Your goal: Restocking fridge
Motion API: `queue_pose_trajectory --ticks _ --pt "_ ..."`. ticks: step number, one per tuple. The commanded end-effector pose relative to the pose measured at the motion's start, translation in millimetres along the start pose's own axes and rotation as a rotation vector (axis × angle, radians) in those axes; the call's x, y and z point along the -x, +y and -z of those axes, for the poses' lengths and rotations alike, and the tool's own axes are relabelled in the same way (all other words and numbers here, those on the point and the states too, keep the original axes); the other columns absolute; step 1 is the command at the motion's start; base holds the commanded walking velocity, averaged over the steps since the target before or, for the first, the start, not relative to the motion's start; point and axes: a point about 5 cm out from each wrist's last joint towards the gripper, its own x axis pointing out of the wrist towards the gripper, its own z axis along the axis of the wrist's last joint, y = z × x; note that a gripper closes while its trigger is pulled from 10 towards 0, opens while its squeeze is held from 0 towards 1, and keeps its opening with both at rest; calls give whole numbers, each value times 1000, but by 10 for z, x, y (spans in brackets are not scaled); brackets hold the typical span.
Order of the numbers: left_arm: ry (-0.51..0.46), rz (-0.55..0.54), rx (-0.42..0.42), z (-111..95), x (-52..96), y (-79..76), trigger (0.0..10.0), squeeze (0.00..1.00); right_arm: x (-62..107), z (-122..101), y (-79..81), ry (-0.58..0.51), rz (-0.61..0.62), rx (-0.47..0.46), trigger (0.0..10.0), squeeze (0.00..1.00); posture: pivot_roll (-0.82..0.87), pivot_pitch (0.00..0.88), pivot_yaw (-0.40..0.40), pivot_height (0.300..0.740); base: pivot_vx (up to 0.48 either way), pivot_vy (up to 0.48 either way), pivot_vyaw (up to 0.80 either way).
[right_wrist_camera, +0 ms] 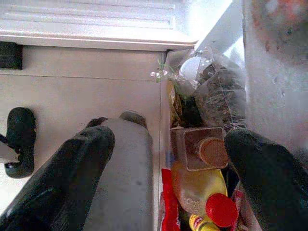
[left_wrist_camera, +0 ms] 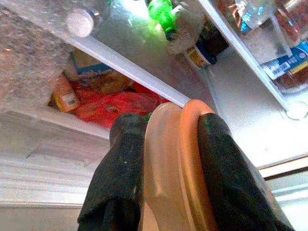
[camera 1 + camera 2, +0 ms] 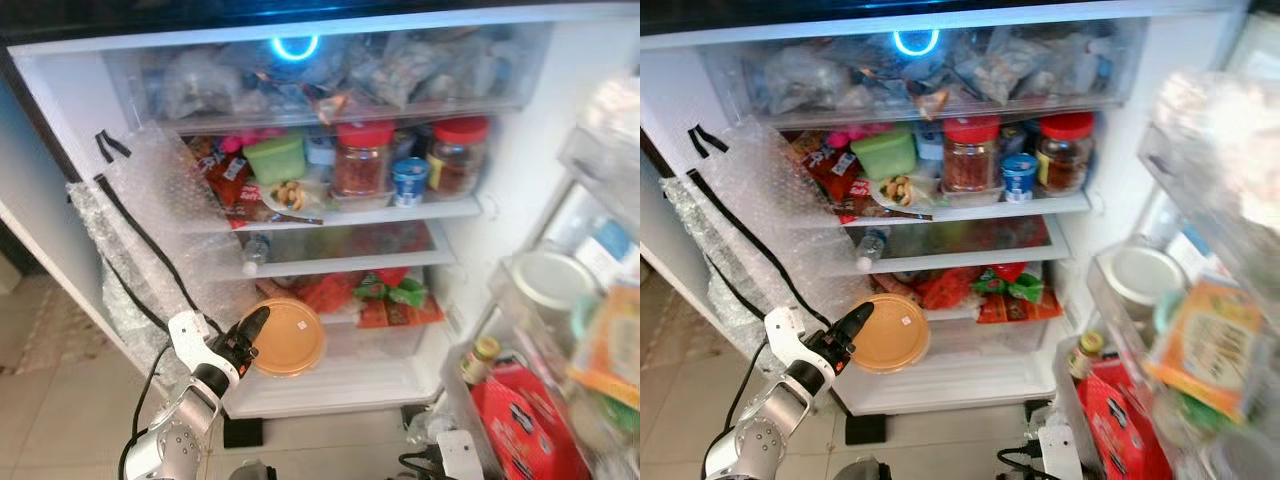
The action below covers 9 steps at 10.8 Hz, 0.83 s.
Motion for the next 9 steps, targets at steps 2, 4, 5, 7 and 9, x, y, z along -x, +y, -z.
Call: queue_pose_trajectory --ticks 2,4,5,7,9 --pt "-15 1 -5 -40 -22 -12 10000 0 27 157 24 60 -1 -12 10000 0 23 38 48 670 0 0 0" --pt "-17 0 -8 -41 -31 -13 10000 0 27 154 31 59 -1 -11 10000 0 23 38 48 670 0 0 0" --pt "-17 0 -7 -41 -31 -12 10000 0 27 154 31 58 -2 -11 10000 0 23 38 48 670 0 0 0" --pt "-35 -50 5 -61 -42 54 10000 0 20 129 82 56 -9 -10 10000 0 25 39 48 670 0 0 0" --pt "-58 -72 27 -80 -66 96 10000 0 19 125 73 56 -10 -10 10000 0 23 38 49 670 0 0 0"
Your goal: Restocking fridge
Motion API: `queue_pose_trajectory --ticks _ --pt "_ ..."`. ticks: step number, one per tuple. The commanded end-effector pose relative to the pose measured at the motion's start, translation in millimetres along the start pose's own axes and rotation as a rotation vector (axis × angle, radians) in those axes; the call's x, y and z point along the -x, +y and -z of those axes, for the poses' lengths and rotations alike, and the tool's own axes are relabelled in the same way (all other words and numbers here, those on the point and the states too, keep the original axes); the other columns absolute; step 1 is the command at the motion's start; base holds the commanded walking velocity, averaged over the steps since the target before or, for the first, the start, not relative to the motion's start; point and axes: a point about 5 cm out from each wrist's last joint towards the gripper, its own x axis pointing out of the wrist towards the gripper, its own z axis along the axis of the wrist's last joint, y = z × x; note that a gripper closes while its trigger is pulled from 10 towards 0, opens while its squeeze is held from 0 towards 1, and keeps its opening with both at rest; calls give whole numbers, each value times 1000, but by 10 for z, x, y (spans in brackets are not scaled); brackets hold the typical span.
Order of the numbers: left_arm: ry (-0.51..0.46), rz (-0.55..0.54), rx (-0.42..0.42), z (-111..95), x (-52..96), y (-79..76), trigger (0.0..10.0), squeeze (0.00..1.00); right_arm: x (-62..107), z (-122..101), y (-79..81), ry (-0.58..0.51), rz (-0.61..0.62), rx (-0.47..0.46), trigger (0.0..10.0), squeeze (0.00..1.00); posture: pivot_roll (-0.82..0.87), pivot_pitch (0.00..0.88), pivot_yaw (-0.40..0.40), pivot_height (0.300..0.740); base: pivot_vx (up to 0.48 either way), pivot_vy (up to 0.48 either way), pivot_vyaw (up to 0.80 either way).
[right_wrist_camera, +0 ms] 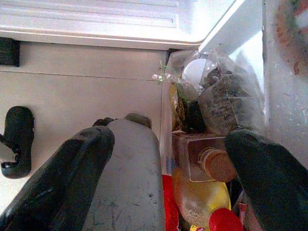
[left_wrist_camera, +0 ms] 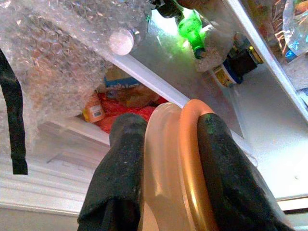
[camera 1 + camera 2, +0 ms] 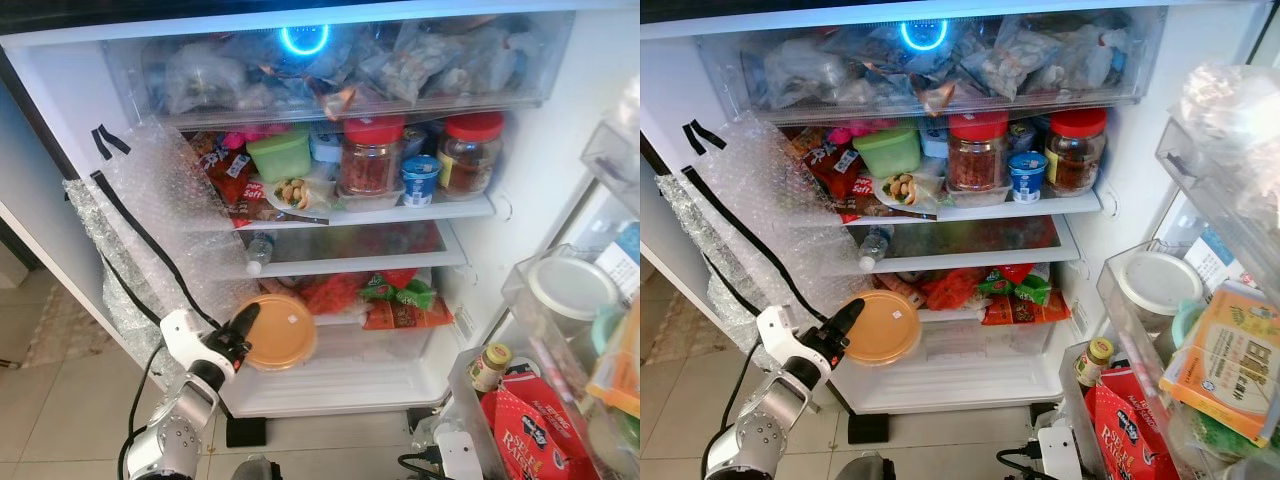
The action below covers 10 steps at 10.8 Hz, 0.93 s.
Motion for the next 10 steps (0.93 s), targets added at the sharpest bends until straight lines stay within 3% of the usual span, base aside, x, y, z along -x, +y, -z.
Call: queue_pose_trajectory --ticks 1,3,10 --pt "-17 13 20 -31 -29 -15 10000 0 20 122 44 51 -17 -6 10000 0 22 38 48 670 0 0 0" --pt "-24 17 27 -23 -40 -23 10000 0 23 138 20 53 -14 -6 10000 0 21 38 48 670 0 0 0" --pt "-16 46 35 -16 -53 -52 10000 0 11 86 20 44 -18 -1 10000 0 24 39 48 670 257 0 0"
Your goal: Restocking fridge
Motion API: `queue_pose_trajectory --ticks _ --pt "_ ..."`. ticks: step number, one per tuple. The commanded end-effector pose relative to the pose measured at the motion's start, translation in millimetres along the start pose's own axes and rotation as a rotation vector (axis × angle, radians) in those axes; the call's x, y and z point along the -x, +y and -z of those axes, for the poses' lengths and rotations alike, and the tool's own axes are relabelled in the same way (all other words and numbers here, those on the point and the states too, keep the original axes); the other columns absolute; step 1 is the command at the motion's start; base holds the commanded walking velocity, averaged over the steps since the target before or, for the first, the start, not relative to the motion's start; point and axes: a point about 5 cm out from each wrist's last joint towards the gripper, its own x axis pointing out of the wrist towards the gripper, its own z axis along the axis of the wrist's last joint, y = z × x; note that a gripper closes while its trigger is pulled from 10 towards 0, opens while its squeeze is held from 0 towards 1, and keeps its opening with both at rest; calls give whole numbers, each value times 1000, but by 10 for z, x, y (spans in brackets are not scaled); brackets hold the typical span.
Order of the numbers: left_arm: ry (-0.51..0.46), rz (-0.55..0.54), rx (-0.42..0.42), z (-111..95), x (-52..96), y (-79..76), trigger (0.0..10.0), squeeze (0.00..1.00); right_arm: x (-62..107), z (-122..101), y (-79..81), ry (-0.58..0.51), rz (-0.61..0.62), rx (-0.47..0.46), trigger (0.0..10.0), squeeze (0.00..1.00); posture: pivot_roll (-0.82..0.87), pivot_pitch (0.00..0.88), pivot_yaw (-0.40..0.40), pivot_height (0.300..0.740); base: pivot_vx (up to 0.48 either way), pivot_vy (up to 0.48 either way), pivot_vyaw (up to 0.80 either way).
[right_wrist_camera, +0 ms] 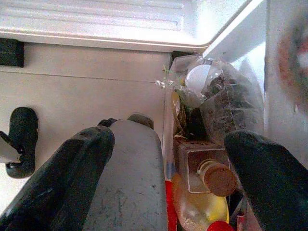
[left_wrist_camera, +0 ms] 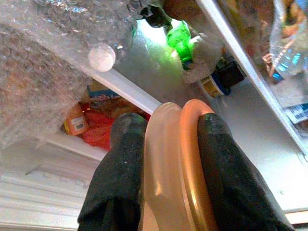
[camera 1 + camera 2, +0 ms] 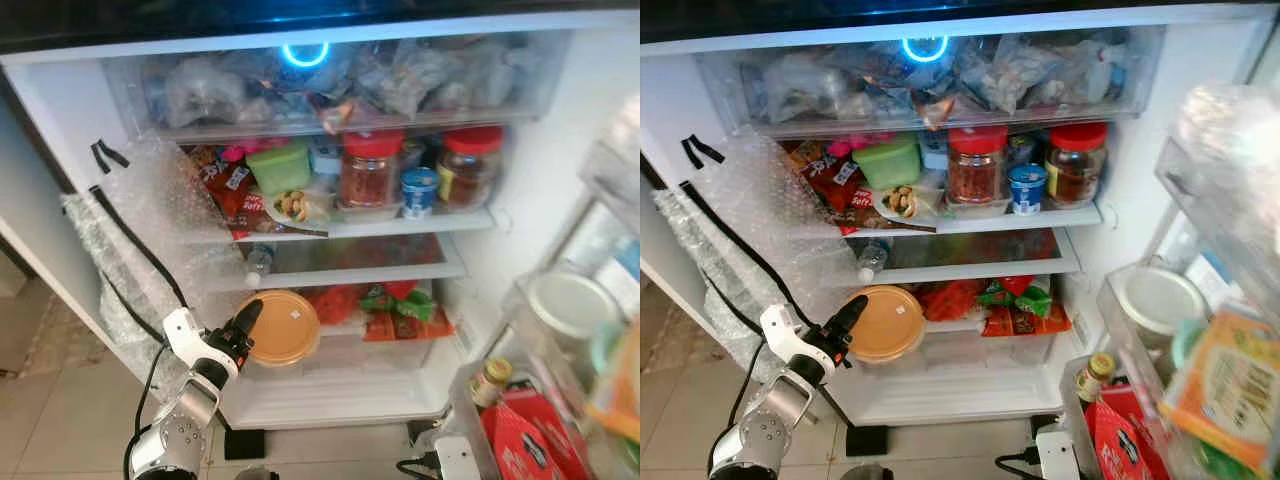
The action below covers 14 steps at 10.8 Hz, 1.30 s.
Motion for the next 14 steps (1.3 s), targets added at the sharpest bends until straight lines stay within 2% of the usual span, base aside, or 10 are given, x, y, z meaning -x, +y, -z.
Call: queue_pose_trajectory --ticks 1,7,14 --pt "-4 15 -1 -25 -14 -16 10000 0 1 16 12 11 -5 -1 10000 0 25 40 48 670 266 0 0" --pt "10 24 -3 4 -8 -20 10000 0 15 81 84 19 -13 1 10000 0 26 40 47 670 269 0 0" --pt "16 27 -8 9 -3 -23 10000 0 9 60 32 20 -11 3 10000 0 28 41 47 670 328 0 0"
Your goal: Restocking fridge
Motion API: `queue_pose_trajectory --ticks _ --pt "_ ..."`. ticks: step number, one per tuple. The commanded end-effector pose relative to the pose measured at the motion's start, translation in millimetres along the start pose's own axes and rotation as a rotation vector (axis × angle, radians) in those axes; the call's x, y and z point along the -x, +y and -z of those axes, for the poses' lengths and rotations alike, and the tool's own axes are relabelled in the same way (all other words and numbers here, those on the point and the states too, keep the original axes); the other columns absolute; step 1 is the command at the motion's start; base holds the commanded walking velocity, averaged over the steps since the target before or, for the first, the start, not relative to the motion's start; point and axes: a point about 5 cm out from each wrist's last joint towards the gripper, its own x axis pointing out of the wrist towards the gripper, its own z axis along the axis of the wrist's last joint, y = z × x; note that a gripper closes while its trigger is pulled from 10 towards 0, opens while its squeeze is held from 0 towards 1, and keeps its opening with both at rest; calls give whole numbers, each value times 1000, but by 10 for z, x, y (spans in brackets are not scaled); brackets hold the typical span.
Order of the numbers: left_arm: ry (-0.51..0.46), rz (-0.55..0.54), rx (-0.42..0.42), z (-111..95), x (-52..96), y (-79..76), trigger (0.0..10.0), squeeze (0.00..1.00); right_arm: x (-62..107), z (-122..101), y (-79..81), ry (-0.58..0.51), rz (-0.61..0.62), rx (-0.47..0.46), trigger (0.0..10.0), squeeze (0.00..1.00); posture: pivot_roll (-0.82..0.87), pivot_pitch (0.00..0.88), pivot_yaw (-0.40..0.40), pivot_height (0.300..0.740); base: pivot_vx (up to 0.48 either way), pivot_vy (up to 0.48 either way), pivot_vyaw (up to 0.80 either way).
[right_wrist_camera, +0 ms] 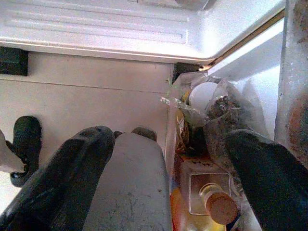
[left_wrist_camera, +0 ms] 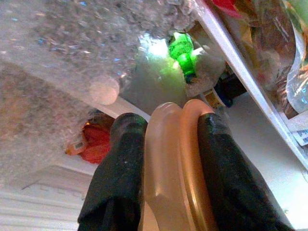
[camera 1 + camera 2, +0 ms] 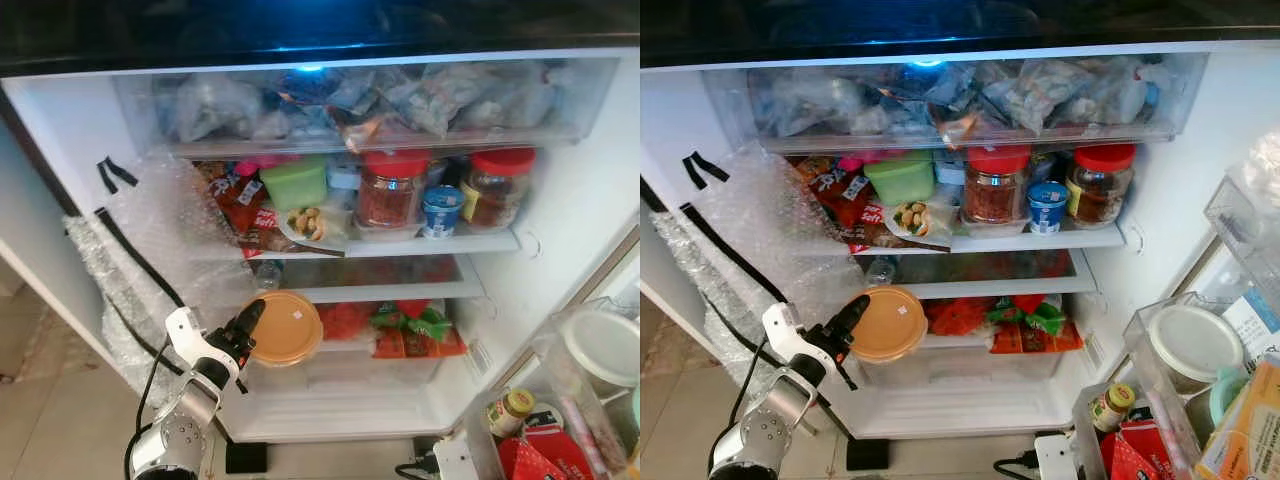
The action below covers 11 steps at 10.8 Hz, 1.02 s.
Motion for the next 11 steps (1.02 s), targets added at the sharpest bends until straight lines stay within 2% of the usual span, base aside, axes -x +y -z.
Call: queue_pose_trajectory --ticks 1,8,11 --pt "6 17 -3 -2 -4 -17 10000 0 2 20 4 11 -4 4 10000 0 28 40 47 670 364 0 0" --pt "14 18 -14 8 -2 -18 10000 0 10 59 47 17 -11 7 10000 0 31 40 48 670 380 0 0" --pt "29 22 -19 33 -2 -24 10000 0 8 55 27 18 -11 7 10000 0 33 41 47 670 86 0 0"
